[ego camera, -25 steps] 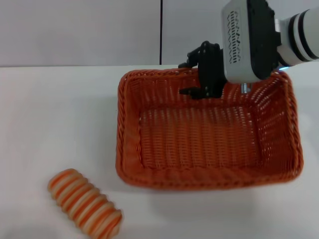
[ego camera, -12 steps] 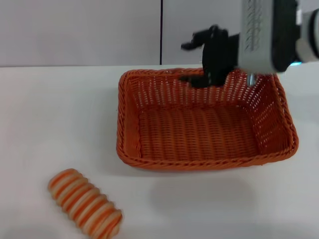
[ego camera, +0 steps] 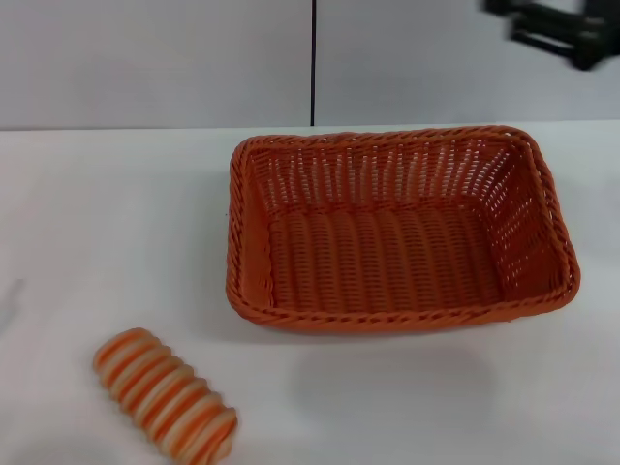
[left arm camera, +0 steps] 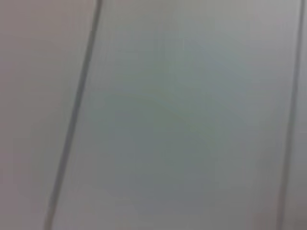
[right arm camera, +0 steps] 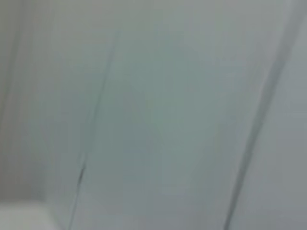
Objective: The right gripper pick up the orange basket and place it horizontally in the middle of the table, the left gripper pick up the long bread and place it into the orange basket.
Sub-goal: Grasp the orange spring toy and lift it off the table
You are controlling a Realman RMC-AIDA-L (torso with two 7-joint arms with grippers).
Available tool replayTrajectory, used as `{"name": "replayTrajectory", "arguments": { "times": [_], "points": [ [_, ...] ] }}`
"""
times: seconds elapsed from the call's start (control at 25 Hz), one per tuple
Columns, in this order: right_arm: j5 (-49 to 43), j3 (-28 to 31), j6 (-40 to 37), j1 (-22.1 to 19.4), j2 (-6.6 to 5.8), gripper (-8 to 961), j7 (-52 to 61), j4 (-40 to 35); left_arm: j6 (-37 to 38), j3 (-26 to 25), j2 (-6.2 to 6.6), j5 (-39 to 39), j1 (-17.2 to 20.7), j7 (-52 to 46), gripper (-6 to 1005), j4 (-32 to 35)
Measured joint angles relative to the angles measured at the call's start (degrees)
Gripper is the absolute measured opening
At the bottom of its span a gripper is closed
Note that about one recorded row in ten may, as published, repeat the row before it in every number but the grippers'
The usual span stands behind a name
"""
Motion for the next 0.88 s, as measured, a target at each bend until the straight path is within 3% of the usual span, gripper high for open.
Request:
{"name": "replayTrajectory", "arguments": {
  "times": [0.2,0.28,0.44,0.6,0.88],
  "points": [
    [16.43,-0.29,0.28,-12.03,0.3,659,-10.06,2.59,-3.5,7.96,-0.06,0.67,-0.4,-8.45,638,10.92],
    [24.81,-0.47,2.69,-15.55,0.32,659,-15.48,7.67,-4.75,10.0,0.03,2.88,-1.13,-12.22,637,14.75],
    [37.12,0.85,13.25,-17.08,0.16,659,-24.42,21.7,-4.93,11.37,0.03,14.64,-5.49,-24.53,635,25.83],
    [43.22,3.77,22.45,-16.72,0.08,659,-29.02,34.05,-2.53,11.48,0.04,26.51,-10.58,-33.53,633,33.81],
    [44.51,6.16,25.75,-16.79,0.09,659,-29.91,41.87,2.35,15.17,0.0,39.43,-16.11,-42.76,629,38.76]
  ]
}}
